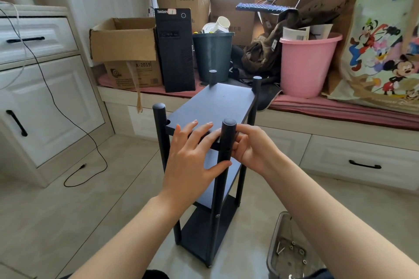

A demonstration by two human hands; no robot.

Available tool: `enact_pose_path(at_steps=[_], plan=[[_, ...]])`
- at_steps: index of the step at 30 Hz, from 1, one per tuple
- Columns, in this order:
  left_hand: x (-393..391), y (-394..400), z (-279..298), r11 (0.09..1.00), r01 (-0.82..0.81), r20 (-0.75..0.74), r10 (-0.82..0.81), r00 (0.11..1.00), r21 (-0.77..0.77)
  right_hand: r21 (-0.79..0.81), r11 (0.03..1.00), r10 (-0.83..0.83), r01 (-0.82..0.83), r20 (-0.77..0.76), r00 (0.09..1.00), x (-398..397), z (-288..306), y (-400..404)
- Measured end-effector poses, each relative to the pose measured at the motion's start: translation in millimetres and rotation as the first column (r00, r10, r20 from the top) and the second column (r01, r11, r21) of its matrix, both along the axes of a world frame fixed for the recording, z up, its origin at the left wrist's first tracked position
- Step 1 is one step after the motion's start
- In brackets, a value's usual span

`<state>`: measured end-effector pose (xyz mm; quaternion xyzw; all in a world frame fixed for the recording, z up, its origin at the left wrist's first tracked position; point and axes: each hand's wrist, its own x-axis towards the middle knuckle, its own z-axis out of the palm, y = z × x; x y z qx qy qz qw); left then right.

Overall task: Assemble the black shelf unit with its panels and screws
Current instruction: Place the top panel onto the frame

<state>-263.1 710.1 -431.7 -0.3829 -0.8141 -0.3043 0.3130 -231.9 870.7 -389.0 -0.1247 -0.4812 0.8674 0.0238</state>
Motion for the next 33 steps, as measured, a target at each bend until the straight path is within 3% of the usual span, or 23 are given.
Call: enact_pose_path(at_steps=[3,6,8,10,13,15,18,23,33], plan=[[6,-1,5,0.988,-0.008,0.050,0.000,0.999,0.156,-0.018,1.000,-0.025,0.025,0.001,1.000,0,0,0],[10,-7,17,0.859,-0.105,0.374,-0.106,0.921,0.501,-0.045,0.998,-0.033,0.033,0.004,0.999,-1,0,-1],[5,-9,21,0.768,-0.279,0.638,-0.210,0.741,0.576,-0.035,0.999,-0.033,0.034,0.011,0.999,-1,0,0],[-4,-12,22,0.718,-0.416,0.797,-0.324,0.510,0.558,-0.035,0.999,-0.033,0.033,0.020,0.999,-2,-1,0],[-12,-11,26,0.613,-0.404,0.724,-0.651,0.228,0.678,-0.030,0.999,-0.023,0.024,0.031,0.999,-2,-2,0],[-11,-6,28,0.510,-0.374,0.590,-0.796,0.137,0.775,-0.026,0.999,-0.018,0.019,0.036,0.999,-3,-2,1],[-12,1,32,0.400,-0.390,0.481,-0.866,0.135,0.830,-0.007,1.000,-0.010,0.010,0.034,0.999,-3,-2,0],[-15,1,33,0.401,-0.429,0.471,-0.880,0.067,0.810,0.243,0.961,-0.158,0.133,0.086,0.984,-7,-7,8],[-18,1,31,0.409,-0.436,0.468,-0.883,0.031,0.801,0.065,0.981,-0.184,0.181,0.042,0.982,-6,-10,20]])
